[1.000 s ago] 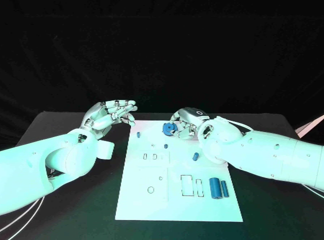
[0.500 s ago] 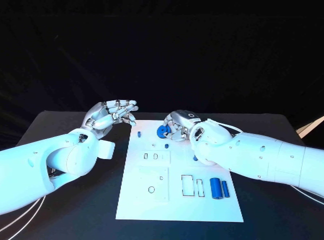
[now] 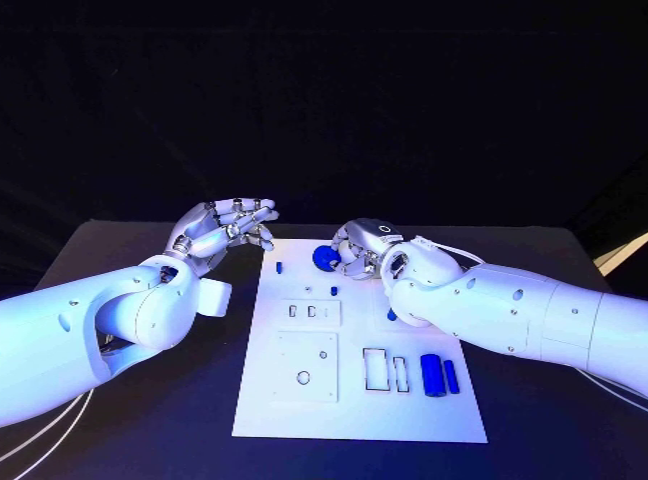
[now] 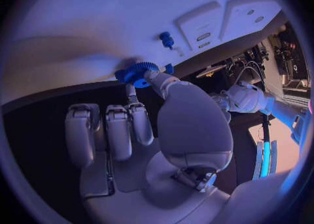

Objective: Assemble the parts on the task board

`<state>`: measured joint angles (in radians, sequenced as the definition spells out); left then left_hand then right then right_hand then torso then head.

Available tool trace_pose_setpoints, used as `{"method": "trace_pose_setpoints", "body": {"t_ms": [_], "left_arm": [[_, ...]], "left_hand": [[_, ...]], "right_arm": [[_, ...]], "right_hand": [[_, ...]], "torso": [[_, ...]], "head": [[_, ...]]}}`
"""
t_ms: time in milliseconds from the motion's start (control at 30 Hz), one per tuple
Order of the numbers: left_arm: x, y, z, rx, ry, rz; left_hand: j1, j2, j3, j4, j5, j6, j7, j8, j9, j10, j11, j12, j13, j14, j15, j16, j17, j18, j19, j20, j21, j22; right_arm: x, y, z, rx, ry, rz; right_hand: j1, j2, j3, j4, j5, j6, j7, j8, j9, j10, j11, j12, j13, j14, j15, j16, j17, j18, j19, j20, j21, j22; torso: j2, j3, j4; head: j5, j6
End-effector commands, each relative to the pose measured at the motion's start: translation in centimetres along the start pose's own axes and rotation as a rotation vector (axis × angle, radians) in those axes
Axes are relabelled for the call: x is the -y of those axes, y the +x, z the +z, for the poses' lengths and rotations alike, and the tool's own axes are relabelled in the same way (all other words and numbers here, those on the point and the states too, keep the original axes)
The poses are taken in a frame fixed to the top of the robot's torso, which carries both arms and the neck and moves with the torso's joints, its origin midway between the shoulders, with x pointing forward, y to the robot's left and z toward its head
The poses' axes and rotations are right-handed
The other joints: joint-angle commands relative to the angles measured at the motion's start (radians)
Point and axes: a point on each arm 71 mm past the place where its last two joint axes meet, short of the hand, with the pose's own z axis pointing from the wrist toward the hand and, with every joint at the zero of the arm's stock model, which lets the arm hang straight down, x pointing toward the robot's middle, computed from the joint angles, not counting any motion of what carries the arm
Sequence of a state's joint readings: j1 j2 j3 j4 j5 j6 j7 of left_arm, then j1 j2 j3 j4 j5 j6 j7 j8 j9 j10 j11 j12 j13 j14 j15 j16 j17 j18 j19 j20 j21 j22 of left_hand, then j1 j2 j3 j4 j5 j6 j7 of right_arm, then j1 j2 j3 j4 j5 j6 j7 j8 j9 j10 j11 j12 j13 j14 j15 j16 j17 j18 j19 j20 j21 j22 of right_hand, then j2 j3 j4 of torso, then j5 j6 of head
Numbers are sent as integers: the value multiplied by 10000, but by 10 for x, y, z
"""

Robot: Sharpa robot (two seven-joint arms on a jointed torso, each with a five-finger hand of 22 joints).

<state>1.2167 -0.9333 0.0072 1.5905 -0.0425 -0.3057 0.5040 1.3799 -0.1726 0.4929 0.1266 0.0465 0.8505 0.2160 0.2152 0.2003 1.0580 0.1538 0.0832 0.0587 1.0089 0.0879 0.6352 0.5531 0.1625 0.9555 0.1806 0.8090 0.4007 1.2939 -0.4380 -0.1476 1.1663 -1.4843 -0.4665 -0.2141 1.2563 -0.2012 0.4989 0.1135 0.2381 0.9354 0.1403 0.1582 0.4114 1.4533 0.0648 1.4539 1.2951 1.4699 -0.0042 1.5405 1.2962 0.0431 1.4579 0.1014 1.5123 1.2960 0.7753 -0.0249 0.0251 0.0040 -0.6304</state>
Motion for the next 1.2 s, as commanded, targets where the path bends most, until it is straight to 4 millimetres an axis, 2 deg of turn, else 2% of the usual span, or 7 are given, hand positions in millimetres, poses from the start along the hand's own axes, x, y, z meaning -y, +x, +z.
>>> {"method": "trace_pose_setpoints", "body": {"t_ms": [33, 333, 567, 833, 1200], "left_arm": [[1, 1, 0, -60, 26, -24], [1, 1, 0, -62, 18, -25], [1, 1, 0, -47, 13, -17], [1, 0, 0, -49, 9, -18], [1, 0, 0, -35, 3, -10]], "left_hand": [[-193, 5, 227, -107, 101, -11, 41, 89, 193, 48, 25, -95, 139, -79, -28, 205, 156, 206, -201, -60, 133, 193], [-193, 5, 227, -107, 101, -11, 41, 89, 193, 48, 25, -95, 139, -79, -28, 205, 156, 206, -201, -60, 133, 193], [-199, 2, 242, -119, 100, -15, 44, 90, 201, 45, 28, -92, 140, -82, -26, 218, 159, 206, -220, -57, 169, 210], [-199, 2, 242, -119, 100, -15, 44, 90, 201, 45, 28, -92, 140, -82, -26, 218, 159, 206, -220, -57, 169, 210], [-199, 2, 242, -119, 100, -15, 44, 90, 201, 45, 28, -92, 140, -82, -26, 218, 159, 206, -220, -57, 169, 210]], "right_arm": [[3, 5, -1, -148, 111, -65], [5, 5, -3, -186, 112, -64], [4, 5, -7, -270, -24, 13], [3, 5, -8, -238, -61, 61], [8, 4, -8, -27, 180, 55]], "right_hand": [[-228, 157, 392, -61, 110, 347, -9, 384, 241, 253, -84, 168, 1530, 909, -92, 132, 2304, -298, 832, -68, 162, 2391], [-289, 129, 389, -56, 94, 263, 18, 345, 235, 236, -64, 147, 1513, 903, -81, 123, 2280, -289, 810, -68, 130, 2366], [-325, 116, 380, -45, 85, 252, 24, 341, 237, 236, -56, 146, 1515, 904, -75, 123, 2281, -291, 816, -65, 138, 2373], [-357, 111, 373, -36, 44, 249, 27, 341, 241, 235, -51, 144, 1515, 903, -70, 121, 2277, -289, 810, -62, 129, 2367], [-390, 110, 368, -26, -14, 247, 29, 343, 247, 238, -49, 145, 1520, 902, -67, 120, 2274, -288, 807, -58, 125, 2364]], "torso": [[-6, 13, -15], [-8, 18, -6], [-4, 20, -28], [-3, 15, 4], [-2, 12, -13]], "head": [[6, 0], [4, -19], [32, -34], [5, -35], [-6, -35]]}}
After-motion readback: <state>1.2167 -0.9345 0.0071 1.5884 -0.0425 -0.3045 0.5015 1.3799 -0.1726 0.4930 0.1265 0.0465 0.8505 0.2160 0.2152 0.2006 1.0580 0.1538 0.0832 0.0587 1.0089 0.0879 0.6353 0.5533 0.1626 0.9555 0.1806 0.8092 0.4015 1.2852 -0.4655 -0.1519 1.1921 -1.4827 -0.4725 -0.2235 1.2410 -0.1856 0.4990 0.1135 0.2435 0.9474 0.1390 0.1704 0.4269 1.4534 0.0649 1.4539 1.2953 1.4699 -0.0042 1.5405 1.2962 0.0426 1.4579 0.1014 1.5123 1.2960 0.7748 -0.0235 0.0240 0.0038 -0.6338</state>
